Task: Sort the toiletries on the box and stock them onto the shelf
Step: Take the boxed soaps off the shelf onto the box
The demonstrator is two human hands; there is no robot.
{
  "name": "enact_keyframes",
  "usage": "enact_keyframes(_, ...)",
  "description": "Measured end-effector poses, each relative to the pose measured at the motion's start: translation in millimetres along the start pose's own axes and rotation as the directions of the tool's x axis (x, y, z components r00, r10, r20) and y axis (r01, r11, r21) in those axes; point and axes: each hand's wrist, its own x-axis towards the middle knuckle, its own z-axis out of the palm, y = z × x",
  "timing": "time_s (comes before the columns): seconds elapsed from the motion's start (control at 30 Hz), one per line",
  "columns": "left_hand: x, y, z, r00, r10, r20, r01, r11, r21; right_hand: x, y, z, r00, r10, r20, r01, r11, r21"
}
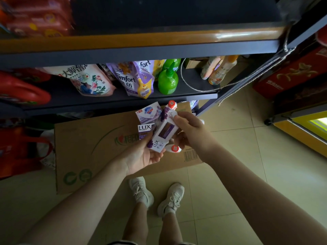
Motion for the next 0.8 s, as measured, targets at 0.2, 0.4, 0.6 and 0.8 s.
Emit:
enact_keyframes(0.2, -6.3, 6.2, 9.8, 0.988, -0.138, 0.068, 0.151, 0.953, -0.264, 9.9, -0.2, -6.8, 0.995, 0.096, -0.001, -0.096, 0.994, -0.053)
enact_keyframes(0.4, -3.2, 4.0, 5.5, 0.965, -0.153, 0.215, 0.236, 0.862, -0.448, 31.5, -7.2, -0.6, 0.971, 0.233, 0.057, -0.239, 0.957, 0.163)
enact_keyframes(0.6, 3.1, 14.3, -8.8, 0.959, 0.1, -0.265, -0.055, 0.984, 0.172, 44.1, 18.9, -11.3, 0.972, 0.112, -0.206, -0.121, 0.992, -0.033)
enact_keyframes(0.8, 19.4, 15.8, -32.5, 0.795, 0.463, -0.391, 0.054, 0.589, 0.806, 44.6, 41.3, -16.1, 0.985, 0.101, -0.138, -0.114, 0.99, -0.088)
